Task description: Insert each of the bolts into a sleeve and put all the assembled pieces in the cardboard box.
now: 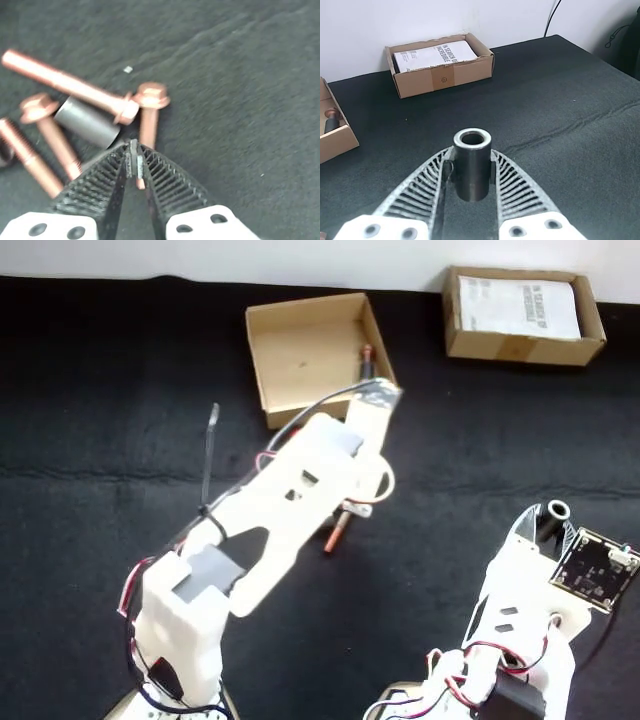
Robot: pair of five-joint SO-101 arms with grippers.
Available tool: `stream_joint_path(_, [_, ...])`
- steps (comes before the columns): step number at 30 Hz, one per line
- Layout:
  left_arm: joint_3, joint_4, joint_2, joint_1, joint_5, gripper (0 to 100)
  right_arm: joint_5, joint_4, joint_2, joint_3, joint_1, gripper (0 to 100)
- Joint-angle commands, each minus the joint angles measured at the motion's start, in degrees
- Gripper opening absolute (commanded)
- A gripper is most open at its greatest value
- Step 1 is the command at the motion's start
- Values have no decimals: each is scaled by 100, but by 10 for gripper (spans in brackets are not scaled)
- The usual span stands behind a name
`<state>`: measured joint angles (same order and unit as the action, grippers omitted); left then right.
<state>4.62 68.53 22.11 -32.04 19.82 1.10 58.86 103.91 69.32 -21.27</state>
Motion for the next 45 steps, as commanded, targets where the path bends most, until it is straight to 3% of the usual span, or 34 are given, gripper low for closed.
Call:
stream_joint_path(1, [365,18,57,-233,-9,18,44,-119,75,-22,-75,6])
stream_joint_path(11, [479,105,426,-75,0,118,53,-136,75,-22,-75,6])
stream_joint_path(29, [444,88,505,418,-35,122,53,-145,75,-22,-66,6])
stream_joint_path(45, [884,88,1367,251,-26,120,62,-145,75,-22,-75,6])
